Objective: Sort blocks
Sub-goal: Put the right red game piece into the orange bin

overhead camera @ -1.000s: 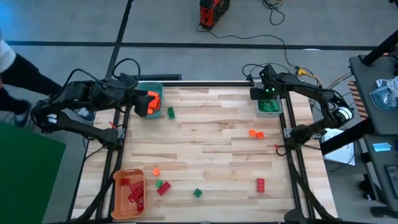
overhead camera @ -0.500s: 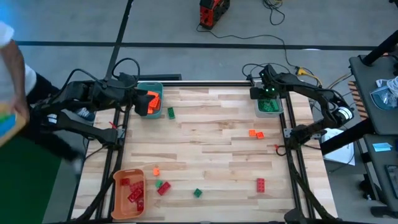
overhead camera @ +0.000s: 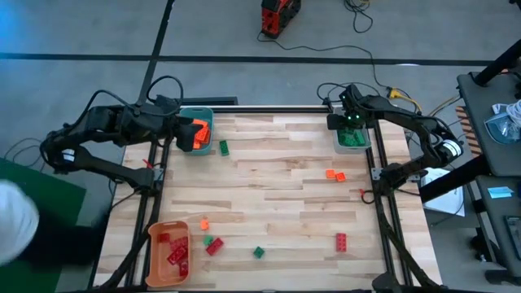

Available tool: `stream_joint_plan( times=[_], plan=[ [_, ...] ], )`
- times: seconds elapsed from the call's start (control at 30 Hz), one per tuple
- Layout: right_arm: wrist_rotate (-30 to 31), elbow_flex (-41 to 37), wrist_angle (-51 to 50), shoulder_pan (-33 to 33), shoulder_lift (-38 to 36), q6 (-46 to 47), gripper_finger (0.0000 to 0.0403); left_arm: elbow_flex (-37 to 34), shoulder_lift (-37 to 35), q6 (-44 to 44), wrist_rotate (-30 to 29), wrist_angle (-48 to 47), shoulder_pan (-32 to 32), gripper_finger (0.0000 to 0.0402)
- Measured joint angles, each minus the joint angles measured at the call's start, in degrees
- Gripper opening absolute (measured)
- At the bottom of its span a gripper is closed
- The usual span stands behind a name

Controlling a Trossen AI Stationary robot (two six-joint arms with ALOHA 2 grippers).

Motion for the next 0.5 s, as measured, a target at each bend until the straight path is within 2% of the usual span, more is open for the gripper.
stream_joint_plan(
  times=[0.2, 0.5],
  plan=[
    [0.0, 0.5, -0.3, 0.3, -3.0, -0.7, 0.0168, 0.0, 0.0, -0.4, 0.0, 0.0, 0.0, 0.0187],
    [-1.1, 3.6, -0.5, 6.1, -15.3, -0.5, 0.0137, 0.0, 0.0, -1.4, 0.9, 2.0, 0.0, 0.0187]
  ],
)
